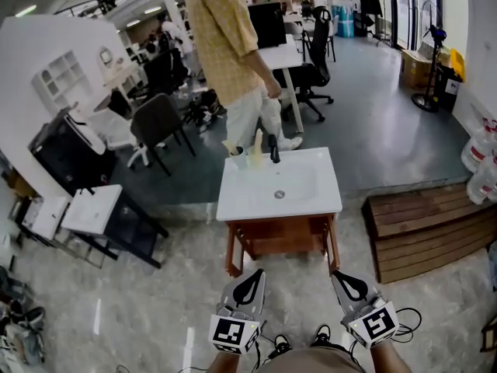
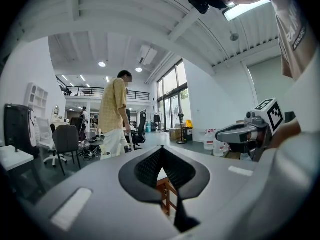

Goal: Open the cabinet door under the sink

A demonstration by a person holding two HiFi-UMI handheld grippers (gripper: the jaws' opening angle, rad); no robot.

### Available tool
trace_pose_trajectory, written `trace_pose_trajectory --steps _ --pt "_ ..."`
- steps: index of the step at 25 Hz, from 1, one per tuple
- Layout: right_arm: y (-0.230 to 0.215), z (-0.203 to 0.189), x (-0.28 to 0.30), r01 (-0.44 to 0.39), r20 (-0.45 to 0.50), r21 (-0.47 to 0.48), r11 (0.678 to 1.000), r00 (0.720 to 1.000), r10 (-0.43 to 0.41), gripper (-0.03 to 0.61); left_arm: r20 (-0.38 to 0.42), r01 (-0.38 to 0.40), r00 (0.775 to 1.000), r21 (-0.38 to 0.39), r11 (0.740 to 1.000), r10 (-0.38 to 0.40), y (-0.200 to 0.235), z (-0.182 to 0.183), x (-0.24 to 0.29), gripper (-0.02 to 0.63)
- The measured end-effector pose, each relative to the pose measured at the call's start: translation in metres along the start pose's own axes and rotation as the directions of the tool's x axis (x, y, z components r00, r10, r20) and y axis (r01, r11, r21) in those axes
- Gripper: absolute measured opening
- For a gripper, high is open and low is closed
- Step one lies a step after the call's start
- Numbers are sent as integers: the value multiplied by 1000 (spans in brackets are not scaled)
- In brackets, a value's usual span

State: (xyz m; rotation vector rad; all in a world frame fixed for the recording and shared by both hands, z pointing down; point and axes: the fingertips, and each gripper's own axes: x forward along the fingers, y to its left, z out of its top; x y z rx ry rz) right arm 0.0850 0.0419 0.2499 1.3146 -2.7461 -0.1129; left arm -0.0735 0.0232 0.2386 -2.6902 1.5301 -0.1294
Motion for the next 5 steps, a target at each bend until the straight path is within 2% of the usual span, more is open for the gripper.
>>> trace_pose_trajectory --steps 2,5 --pt "1 -1 -3 0 -15 2 1000 1000 0 2 4 8 1000 -2 1000 -8 -4 -1 -2 18" --pt "4 -6 -10 0 -90 13 1000 996 1 2 3 17 1000 -14 1000 -17 -13 -4 -9 18"
